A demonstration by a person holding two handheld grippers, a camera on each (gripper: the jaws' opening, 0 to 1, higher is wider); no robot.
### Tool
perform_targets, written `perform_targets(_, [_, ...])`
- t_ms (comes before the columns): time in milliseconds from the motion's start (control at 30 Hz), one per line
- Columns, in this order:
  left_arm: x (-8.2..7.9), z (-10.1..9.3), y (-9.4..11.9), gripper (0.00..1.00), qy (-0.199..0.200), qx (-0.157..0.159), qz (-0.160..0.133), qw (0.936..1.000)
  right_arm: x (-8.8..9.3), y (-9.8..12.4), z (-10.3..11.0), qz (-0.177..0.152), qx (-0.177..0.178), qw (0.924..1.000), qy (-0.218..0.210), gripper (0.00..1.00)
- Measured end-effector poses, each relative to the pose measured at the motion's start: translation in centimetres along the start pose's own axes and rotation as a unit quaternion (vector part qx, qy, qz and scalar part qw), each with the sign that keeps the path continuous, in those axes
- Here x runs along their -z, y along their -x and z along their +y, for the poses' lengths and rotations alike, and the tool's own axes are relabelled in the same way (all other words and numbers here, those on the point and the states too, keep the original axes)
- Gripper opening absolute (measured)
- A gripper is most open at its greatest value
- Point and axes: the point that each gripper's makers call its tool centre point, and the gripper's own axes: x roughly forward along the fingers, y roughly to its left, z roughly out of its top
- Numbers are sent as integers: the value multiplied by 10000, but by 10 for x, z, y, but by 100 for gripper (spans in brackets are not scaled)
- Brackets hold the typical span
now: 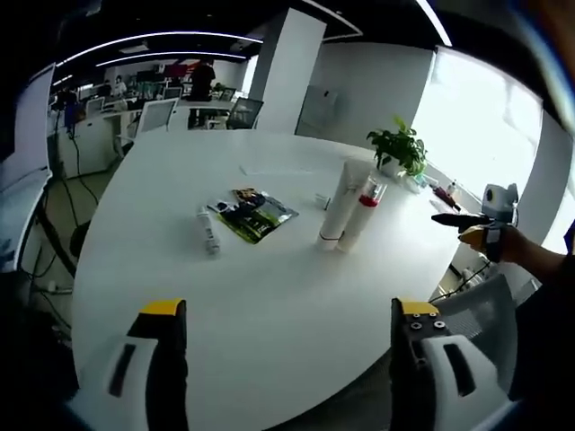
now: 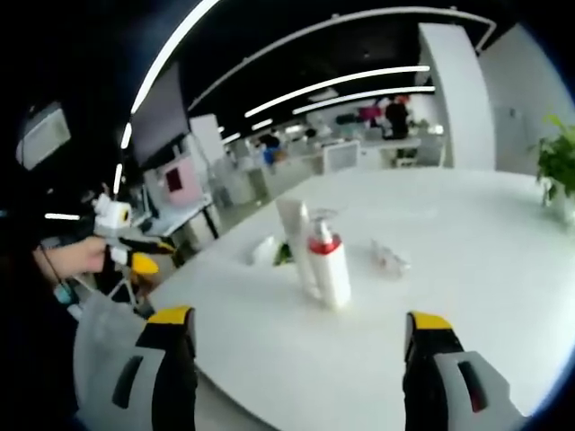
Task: Arrange the skincare products in the storage area until every visible bottle or jar stands upright without overlapping.
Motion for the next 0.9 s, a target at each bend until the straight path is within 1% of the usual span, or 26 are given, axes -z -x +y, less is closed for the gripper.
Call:
perform_targets(200, [-1,4,-8,87,-19,46,110,9999,1,-3,-5,-10,71,9999,-103,96])
perform_targets(333, [-5,11,-16,85,61,-27,109,9999,3,-5,-6,74,48,9999,-76,96])
perform_targets(433, [0,14,-23,82,152,-28,235,9996,2,-5,-10,81,108,9999,-73,96])
perform_targets(567, [7,18,-35,83,225,-37,428,9988,-2,-6,-13,-18,157,9997,-166,95])
perform_targets(667, [9,22,-42,81,297,-53,495,9983,4,-8,-12,136,142,9997,-130,95])
perform_targets(767, [9,26,-50,81,315,-54,570,9979,6,-9,-14,146,169,9996,-180,95])
perform_targets(900, [3,36,-62,80,291,-88,635,9975,10,-11,-15,180,187,9993,-262,95])
